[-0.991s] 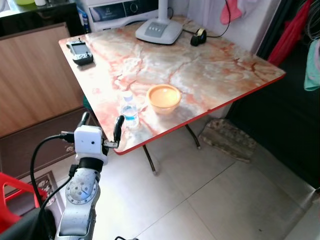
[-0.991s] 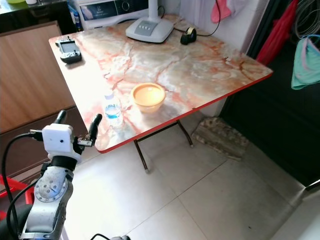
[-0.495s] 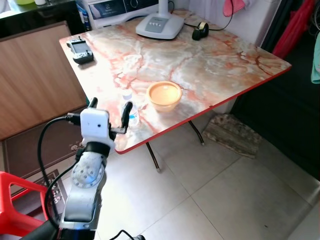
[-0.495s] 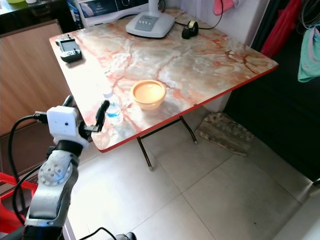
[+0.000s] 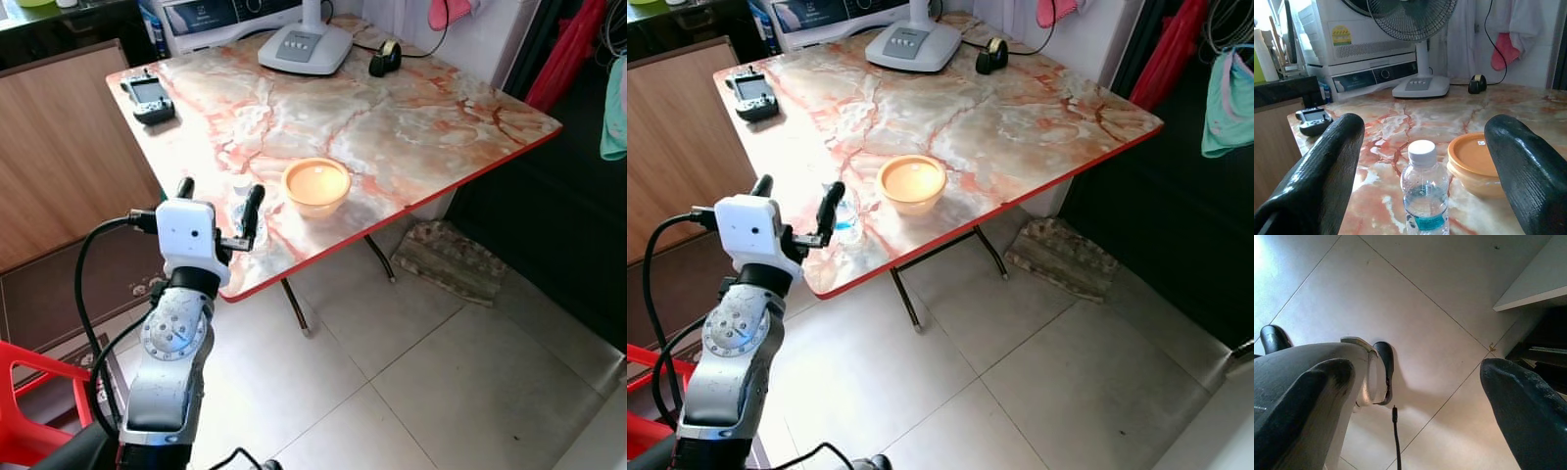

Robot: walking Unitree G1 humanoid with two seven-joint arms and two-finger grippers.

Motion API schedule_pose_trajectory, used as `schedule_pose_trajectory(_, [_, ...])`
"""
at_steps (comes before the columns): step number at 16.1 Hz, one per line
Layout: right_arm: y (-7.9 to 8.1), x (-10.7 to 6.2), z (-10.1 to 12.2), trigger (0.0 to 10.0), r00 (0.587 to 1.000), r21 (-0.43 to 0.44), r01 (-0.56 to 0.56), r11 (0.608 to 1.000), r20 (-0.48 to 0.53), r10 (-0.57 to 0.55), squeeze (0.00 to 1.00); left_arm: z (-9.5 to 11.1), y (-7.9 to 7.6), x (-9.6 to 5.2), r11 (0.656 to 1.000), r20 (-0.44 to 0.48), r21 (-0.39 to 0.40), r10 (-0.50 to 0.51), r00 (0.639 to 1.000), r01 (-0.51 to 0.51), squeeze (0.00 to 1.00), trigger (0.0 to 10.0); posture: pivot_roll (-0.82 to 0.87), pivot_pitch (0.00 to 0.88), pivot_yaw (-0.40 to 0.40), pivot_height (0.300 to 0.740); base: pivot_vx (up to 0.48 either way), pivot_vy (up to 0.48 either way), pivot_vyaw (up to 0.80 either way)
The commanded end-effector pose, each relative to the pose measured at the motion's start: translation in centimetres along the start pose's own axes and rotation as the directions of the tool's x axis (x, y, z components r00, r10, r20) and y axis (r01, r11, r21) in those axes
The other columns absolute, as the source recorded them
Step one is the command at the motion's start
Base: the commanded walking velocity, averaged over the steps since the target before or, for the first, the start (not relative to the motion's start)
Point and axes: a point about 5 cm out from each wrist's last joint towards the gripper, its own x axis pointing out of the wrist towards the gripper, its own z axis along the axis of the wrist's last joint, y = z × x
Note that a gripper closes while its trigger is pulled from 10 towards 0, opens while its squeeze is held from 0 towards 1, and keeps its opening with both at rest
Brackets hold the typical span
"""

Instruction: Restocking fridge

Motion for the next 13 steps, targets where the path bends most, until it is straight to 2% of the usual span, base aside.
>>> schedule_pose_trajectory(1, [-0.29,-0.31,-0.74,10.0,1.0,0.004,0.009,1.0,-0.019,-0.009,0.0,0.73,-0.15,0.16,1.0,0.023,-0.002,-0.006,1.0,0.006,0.0,10.0,0.18,0.116,-0.023,0.74,0.24,0.0,0.0])
schedule_pose_trajectory(13, [-0.34,-0.36,-0.85,10.0,1.0,0.008,0.003,1.0,-0.023,-0.003,0.0,1.15,-0.4,0.26,1.0,0.011,-0.001,-0.016,1.0,0.016,0.0,10.0,0.18,0.157,-0.024,0.74,0.266,0.0,0.0])
